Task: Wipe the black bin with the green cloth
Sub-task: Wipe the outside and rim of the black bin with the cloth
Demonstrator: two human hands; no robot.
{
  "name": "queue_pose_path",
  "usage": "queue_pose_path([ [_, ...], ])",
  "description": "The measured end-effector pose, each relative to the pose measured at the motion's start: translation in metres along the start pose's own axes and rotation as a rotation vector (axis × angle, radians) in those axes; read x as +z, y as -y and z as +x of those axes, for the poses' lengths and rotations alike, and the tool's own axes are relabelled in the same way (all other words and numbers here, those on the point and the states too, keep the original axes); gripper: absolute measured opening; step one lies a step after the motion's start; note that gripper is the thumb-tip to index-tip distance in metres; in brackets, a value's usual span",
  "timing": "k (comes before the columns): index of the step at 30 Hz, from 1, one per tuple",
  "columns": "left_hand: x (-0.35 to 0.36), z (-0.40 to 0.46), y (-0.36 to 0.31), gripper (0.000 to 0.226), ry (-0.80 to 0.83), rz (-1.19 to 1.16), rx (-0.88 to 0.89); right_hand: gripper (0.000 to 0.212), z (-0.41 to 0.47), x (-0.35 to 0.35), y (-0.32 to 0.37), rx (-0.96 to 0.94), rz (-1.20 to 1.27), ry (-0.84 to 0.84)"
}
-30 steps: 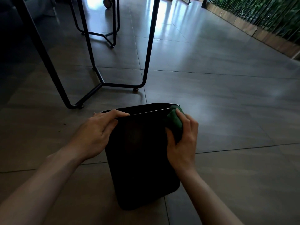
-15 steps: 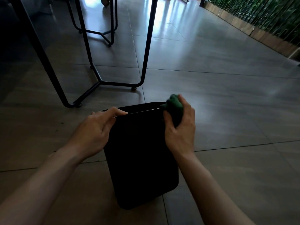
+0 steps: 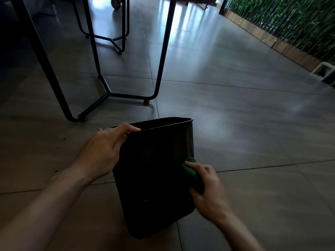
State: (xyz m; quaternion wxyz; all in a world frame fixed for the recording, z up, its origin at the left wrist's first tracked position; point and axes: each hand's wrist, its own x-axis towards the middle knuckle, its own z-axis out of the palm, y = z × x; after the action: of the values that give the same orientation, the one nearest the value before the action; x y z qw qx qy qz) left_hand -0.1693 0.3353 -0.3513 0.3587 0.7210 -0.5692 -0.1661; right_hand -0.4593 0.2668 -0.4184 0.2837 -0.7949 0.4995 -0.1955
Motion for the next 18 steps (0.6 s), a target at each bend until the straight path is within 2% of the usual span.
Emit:
queue_pose_path([
  [3, -0.001, 0.001, -0.001, 0.034, 0.008, -0.029, -0.017, 0.073, 0.023, -0.054, 0.012, 0.163, -0.216, 0.312],
  [5, 0.000, 0.001, -0.002, 0.034, 0.012, -0.038, -0.011, 0.064, 0.034, -0.073, 0.021, 0.235, -0.251, 0.387],
  [8, 0.001, -0.001, -0.002, 0.033, 0.020, -0.045, 0.010, 0.054, 0.045, -0.080, 0.029, 0.158, -0.333, 0.390],
  [10, 0.001, -0.002, -0.002, 0.034, 0.017, -0.047, 0.009, 0.056, 0.052, -0.077, 0.030, 0.053, -0.230, 0.251],
  [14, 0.001, -0.001, -0.001, 0.035, 0.014, -0.031, 0.011, 0.059, 0.057, -0.049, 0.032, 0.040, 0.311, -0.184],
  [16, 0.002, -0.002, -0.001, 0.035, 0.011, -0.030, 0.021, 0.048, 0.054, -0.029, 0.028, 0.080, 0.396, -0.388],
  [18, 0.002, -0.002, -0.001, 0.035, 0.011, -0.029, 0.024, 0.036, 0.050, -0.009, 0.024, 0.077, 0.353, -0.512],
])
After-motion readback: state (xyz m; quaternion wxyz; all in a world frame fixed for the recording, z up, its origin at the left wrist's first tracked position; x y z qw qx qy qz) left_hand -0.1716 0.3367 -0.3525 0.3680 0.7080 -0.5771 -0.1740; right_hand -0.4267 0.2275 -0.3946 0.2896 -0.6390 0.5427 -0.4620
